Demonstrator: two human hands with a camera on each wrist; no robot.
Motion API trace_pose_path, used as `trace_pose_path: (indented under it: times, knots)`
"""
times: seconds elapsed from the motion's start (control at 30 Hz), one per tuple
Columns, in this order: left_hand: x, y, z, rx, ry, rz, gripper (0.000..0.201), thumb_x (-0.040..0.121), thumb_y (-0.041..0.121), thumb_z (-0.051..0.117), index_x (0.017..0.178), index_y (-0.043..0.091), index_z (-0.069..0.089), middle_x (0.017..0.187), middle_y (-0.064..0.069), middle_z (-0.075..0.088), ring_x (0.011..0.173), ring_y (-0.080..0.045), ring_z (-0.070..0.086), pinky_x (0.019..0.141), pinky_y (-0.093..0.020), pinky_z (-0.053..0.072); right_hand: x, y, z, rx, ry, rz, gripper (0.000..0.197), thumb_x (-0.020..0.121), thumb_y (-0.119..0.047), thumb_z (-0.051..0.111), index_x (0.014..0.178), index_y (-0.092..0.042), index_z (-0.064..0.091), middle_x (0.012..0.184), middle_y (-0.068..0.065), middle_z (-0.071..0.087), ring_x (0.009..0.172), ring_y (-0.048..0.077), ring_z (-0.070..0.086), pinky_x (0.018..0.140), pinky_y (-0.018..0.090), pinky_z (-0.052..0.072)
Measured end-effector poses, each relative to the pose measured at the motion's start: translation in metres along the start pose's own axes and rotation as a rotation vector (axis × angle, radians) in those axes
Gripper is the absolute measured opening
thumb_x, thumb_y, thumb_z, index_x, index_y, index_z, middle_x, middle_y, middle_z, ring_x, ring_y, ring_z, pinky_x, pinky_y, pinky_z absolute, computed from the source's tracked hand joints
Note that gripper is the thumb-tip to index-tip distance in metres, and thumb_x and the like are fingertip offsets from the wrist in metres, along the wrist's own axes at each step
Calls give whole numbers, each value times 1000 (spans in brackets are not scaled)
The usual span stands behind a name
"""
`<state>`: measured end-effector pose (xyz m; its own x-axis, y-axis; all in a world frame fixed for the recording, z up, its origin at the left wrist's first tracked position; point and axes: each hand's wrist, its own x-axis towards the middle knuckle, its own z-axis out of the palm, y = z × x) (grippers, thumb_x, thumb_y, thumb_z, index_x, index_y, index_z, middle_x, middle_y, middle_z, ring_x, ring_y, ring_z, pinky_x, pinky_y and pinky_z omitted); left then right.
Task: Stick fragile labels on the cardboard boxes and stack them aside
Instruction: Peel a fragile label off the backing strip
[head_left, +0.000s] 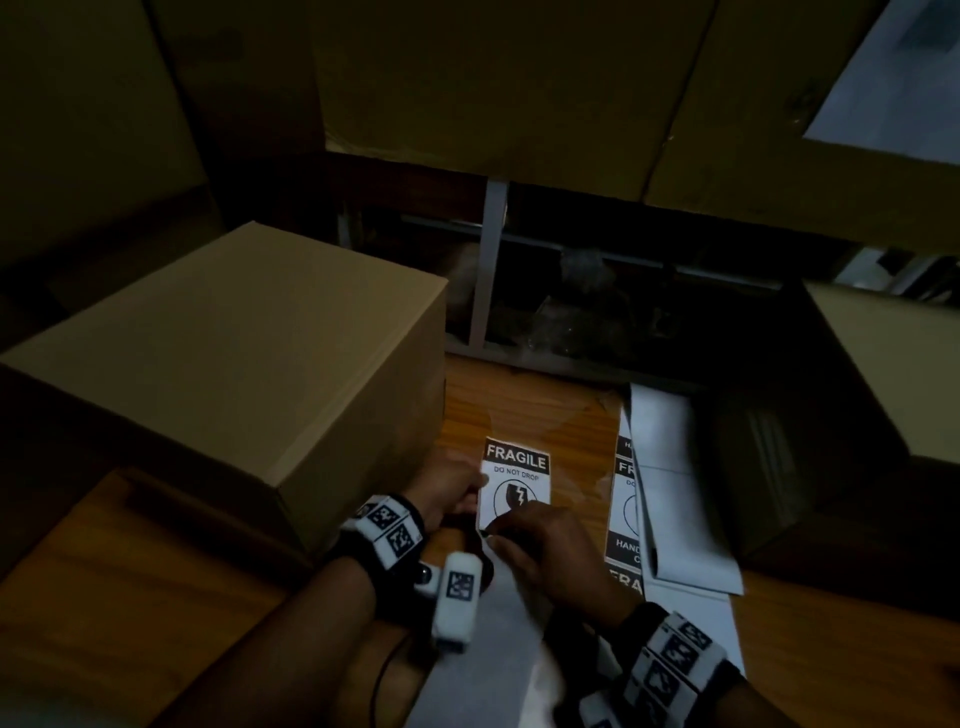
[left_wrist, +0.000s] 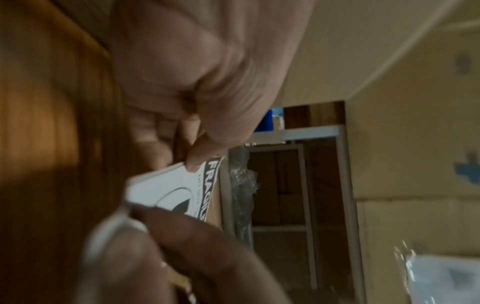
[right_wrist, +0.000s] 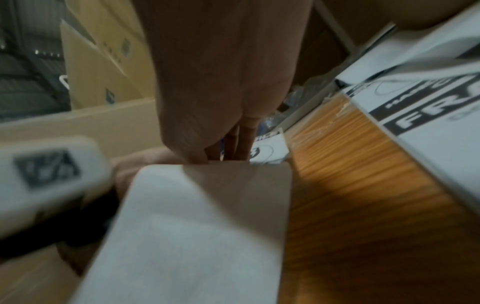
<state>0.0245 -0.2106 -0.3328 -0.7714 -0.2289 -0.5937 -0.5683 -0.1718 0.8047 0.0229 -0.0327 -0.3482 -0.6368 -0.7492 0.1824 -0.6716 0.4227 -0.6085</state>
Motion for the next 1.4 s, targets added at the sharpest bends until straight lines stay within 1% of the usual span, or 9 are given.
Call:
trace_pose_path:
  times: [0.17,0.43,0.6,0.77,0.93,1.07,1.2,1.3,1.4]
  knots:
    - [-4,-3,1,-5,165,116,8,92,-3,57,97,0,62,82,-11,67,58,-14,59,45,-20,49,-7,-3,-20,109,16,67,34,92,-51,58,103,-23,73,93,-8,73,80,4,65,69,29,53]
    - [-45,33,5,-142,48,404,9,94,0,56,97,4,64,93,-10,73,70,-13,71,56,-20,52,21,-9,-68,254,478,393,13,92,-23,66,105,-23,70,86,-22,66,80,-17,62,67,2,44]
    - [-61,85,10,-108,57,615,17,92,3,60,108,7,62,103,-8,69,92,-20,68,66,-21,53,59,-26,-113,666,516,392,11,90,-8,67,97,-14,72,94,1,77,86,13,73,71,24,57]
    - [-64,135,22,13,210,801,24,89,8,67,108,17,55,99,0,60,88,-8,58,63,-11,46,82,-34,-141,561,861,368,13,87,-10,71,81,-21,67,84,1,74,79,16,70,70,32,57]
    - [-67,141,45,200,237,976,9,89,12,67,82,13,63,79,-1,65,76,-8,61,67,-20,48,69,-26,-137,367,865,305,14,86,-15,70,83,-26,63,79,-6,68,74,3,65,68,30,57]
    - [-71,123,69,172,20,951,7,91,17,67,98,18,66,97,1,67,90,-6,65,75,-22,53,50,-13,-124,143,791,180,30,80,-8,73,81,-33,57,74,-12,64,73,1,62,60,15,47]
    - [-58,103,69,509,170,1097,35,90,26,66,124,27,59,126,9,48,118,-2,46,96,-16,40,28,4,-115,172,592,140,9,77,-22,67,86,-20,69,80,-10,70,77,4,66,64,26,54]
    - [-58,100,56,503,-35,997,25,93,34,63,115,22,64,115,10,63,111,-5,57,88,-14,44,19,18,-126,313,546,175,17,80,-30,66,90,-17,72,86,-3,73,83,10,70,72,36,57]
    - [-54,99,40,481,-72,839,15,94,27,62,96,15,71,89,1,72,83,-9,67,71,-23,52,22,25,-145,625,458,232,15,89,-3,66,99,-13,70,98,4,76,94,20,72,82,36,58]
